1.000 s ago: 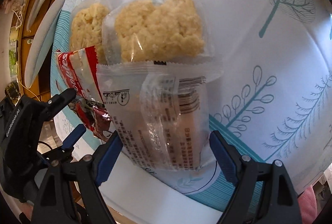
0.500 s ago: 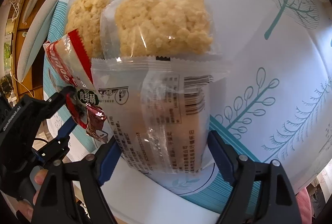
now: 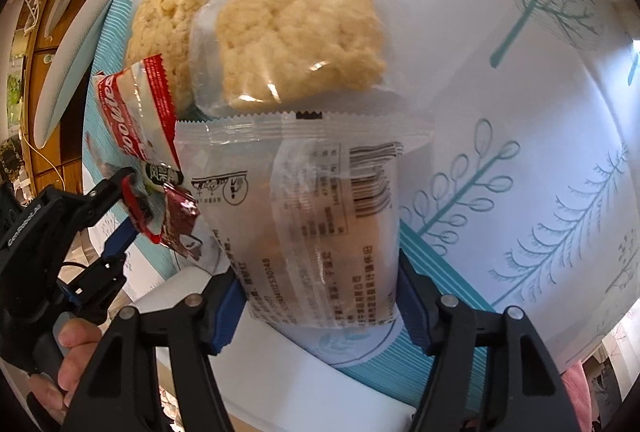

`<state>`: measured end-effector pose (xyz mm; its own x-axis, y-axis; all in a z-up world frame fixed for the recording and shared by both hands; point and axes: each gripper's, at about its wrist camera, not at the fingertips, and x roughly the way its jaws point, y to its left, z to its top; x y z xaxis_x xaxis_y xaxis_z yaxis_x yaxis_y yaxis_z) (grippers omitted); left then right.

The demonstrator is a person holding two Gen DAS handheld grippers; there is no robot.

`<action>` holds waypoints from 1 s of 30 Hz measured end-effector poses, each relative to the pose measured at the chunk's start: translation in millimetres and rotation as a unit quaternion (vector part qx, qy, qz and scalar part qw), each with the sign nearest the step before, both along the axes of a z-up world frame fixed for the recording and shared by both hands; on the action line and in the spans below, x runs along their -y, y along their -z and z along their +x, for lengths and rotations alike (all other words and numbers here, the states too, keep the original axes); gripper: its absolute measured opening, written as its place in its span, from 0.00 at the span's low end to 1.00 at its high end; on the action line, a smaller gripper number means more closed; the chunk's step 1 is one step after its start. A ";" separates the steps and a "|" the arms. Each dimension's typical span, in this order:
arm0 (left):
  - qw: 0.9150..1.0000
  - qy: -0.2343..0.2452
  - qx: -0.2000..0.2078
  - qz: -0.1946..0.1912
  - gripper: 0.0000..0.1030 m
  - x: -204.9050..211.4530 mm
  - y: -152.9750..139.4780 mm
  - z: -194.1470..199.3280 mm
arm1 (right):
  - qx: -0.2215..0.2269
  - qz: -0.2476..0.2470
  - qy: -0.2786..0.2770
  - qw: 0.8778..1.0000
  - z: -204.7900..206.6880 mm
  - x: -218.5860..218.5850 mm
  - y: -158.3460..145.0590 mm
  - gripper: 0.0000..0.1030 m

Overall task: Organize snacks
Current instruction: 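Lift the rice-cracker bag and date cup and carry them toward the tray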

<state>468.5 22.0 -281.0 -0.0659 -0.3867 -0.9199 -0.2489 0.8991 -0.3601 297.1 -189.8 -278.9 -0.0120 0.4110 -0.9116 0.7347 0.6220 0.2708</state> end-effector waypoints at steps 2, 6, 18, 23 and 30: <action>1.000 -0.003 0.012 -0.007 0.37 -0.6 -9.9 -1.0 | -0.007 0.001 0.006 1.000 -4.9 2.0 -0.6 0.64; 0.999 0.010 0.033 -0.009 0.37 4.9 -33.1 -5.6 | -0.018 0.005 0.013 1.000 -11.1 1.8 0.7 0.63; 0.996 0.037 0.081 -0.022 0.37 27.8 -99.8 -40.0 | -0.033 0.032 0.022 0.999 -40.3 6.3 1.1 0.61; 0.994 0.049 0.092 -0.011 0.37 35.8 -124.1 -70.2 | -0.025 0.042 0.015 0.999 -52.4 7.7 -4.0 0.61; 0.995 0.049 0.091 0.015 0.37 37.7 -150.4 -133.4 | -0.012 0.063 -0.023 0.998 -64.2 12.1 -14.1 0.61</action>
<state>335.1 -15.7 -130.6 0.0660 -0.3594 -0.9309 -0.0925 0.9267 -0.3643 232.9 -201.9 -264.8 -0.0546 0.5203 -0.8523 0.7141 0.6170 0.3308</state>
